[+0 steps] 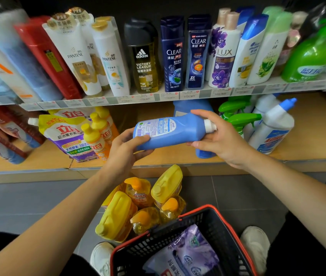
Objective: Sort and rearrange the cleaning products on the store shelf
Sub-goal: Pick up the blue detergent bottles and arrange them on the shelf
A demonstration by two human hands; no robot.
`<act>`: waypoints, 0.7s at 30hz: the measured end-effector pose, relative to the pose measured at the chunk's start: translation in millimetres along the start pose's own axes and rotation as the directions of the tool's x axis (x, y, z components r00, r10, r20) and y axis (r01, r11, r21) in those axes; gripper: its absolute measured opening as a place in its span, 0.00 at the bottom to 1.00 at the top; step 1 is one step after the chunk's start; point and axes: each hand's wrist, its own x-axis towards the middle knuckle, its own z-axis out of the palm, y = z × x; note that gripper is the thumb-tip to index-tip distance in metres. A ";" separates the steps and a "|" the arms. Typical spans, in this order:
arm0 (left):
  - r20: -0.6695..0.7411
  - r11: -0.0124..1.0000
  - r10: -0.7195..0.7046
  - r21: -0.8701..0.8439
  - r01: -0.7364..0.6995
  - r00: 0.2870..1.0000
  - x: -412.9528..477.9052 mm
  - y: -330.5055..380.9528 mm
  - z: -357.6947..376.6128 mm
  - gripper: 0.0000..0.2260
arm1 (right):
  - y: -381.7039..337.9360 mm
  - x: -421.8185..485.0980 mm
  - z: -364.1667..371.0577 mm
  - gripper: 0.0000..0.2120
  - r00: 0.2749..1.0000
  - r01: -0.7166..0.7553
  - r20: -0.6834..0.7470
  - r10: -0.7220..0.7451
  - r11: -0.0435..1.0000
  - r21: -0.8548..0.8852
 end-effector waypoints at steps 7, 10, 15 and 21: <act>0.082 0.979 -0.195 0.070 0.190 0.977 1.6 -25.9 8.1 0.25 | -0.7 0.7 -30.0 0.24 0.981 0.126 -0.088 -0.173 0.911 -0.392; 0.180 0.928 -0.282 0.302 0.219 0.942 -2.2 -36.4 12.7 0.31 | 6.0 -0.7 -35.8 0.18 0.980 0.119 -0.110 -0.164 0.934 -0.338; 0.254 0.874 -0.297 0.461 0.155 0.920 -9.2 -56.8 27.5 0.12 | 9.7 -2.6 -44.8 0.15 0.965 0.100 -0.202 -0.168 0.945 -0.312; 0.196 0.769 -0.238 0.636 0.061 0.951 -5.4 -88.8 13.3 0.07 | 35.4 -5.4 -42.4 0.20 0.973 0.055 -0.168 -0.157 0.867 -0.496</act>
